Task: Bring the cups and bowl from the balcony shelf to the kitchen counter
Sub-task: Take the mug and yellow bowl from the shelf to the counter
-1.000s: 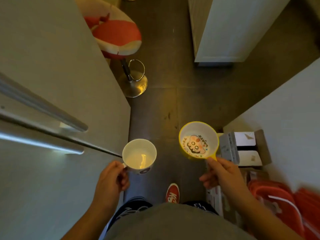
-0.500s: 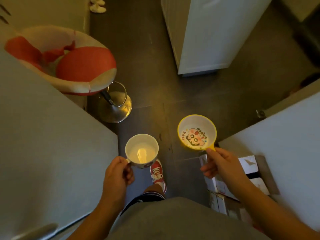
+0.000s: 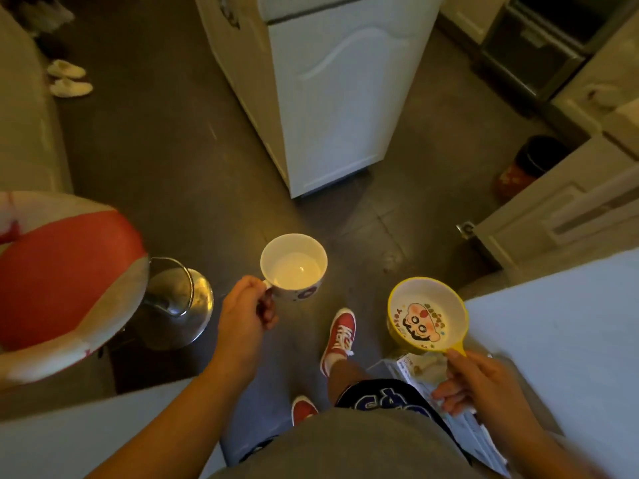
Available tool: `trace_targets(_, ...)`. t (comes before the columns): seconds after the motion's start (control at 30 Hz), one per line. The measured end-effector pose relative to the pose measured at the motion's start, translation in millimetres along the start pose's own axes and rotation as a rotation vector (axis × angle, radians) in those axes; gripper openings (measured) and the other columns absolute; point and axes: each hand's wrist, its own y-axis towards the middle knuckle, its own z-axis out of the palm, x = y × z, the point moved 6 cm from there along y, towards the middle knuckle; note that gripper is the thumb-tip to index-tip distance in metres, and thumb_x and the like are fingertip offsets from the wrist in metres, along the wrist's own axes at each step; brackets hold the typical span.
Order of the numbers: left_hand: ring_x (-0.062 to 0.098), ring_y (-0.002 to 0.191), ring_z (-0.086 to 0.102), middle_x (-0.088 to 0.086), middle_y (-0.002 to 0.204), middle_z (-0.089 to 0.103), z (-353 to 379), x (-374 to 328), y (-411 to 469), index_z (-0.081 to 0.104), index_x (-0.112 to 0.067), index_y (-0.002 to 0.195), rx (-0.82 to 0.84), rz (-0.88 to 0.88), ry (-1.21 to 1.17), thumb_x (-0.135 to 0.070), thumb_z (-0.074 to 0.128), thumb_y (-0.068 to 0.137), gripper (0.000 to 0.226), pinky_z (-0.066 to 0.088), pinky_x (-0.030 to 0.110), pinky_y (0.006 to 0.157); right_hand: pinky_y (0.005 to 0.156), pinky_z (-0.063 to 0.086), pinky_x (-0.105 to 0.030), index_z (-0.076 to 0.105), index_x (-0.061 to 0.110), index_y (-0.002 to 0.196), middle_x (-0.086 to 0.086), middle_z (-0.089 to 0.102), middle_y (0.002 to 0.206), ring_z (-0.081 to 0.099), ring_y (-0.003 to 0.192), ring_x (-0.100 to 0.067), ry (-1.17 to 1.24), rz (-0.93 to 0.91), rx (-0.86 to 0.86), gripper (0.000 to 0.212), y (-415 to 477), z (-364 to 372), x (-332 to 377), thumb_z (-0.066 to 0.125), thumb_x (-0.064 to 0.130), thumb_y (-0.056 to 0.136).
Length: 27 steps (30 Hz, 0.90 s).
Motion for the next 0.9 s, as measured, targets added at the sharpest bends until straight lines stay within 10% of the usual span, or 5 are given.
trace_targets(0.9,0.009,0.045,0.038,-0.004,0.049,0.042,209.3,-145.3,445.4,0.051,-0.027,0.048,0.248,-0.097,0.224,-0.009,0.039,0.097,0.053,0.033,0.025,0.043,0.035,0.05,-0.023,0.059,0.0,0.071,-0.017,0.072,0.055,0.065,0.038,-0.022,0.173,0.003,-0.203,0.034,368.0,-23.2,308.2,0.054,0.025,0.095)
